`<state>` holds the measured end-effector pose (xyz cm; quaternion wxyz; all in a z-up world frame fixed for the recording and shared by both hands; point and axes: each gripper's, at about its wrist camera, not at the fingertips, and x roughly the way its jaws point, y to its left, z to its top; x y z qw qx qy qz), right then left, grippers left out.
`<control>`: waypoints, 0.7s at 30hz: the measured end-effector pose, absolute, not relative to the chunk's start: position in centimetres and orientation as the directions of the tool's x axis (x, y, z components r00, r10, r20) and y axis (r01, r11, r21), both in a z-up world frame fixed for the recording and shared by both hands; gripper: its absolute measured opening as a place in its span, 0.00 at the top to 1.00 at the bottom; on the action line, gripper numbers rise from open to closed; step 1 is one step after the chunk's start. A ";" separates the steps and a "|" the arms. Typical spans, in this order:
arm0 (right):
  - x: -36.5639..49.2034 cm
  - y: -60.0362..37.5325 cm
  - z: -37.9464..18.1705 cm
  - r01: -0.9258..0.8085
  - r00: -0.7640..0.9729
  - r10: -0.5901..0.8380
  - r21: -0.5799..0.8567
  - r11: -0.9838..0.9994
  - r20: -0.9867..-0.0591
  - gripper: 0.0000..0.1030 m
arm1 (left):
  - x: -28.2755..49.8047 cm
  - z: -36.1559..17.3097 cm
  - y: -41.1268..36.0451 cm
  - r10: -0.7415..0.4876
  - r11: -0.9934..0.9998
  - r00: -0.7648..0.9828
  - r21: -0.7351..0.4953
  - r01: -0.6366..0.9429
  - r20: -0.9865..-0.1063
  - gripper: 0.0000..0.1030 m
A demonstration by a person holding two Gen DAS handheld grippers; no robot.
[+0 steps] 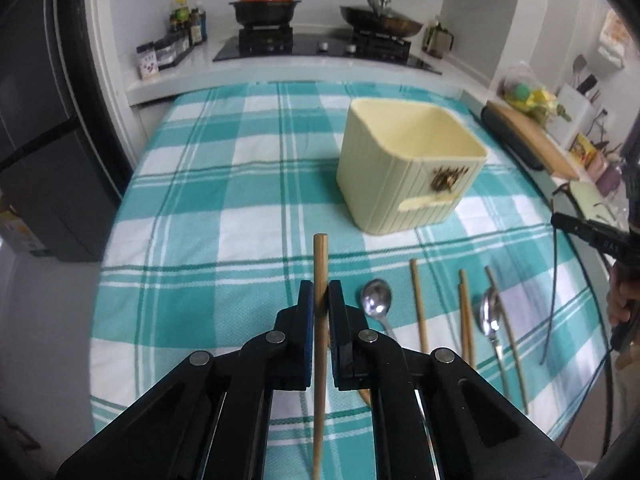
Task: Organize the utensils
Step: 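Lift both held chopsticks upright and carry them over the cream holder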
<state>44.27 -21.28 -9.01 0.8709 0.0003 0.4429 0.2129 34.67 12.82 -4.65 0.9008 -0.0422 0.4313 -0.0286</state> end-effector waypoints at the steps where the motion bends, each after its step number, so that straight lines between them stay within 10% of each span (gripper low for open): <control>1: 43.7 -21.5 -7.6 -0.380 0.532 0.390 0.199 0.903 -0.752 0.94 | 34.1 -3.2 12.8 -0.096 0.994 0.648 -0.108 0.021 -0.755 0.95; 21: 45.9 -17.9 11.6 -0.458 0.767 0.504 0.211 0.863 -0.397 0.95 | 42.3 16.0 10.6 -0.136 0.972 0.915 -0.228 0.050 -0.380 0.95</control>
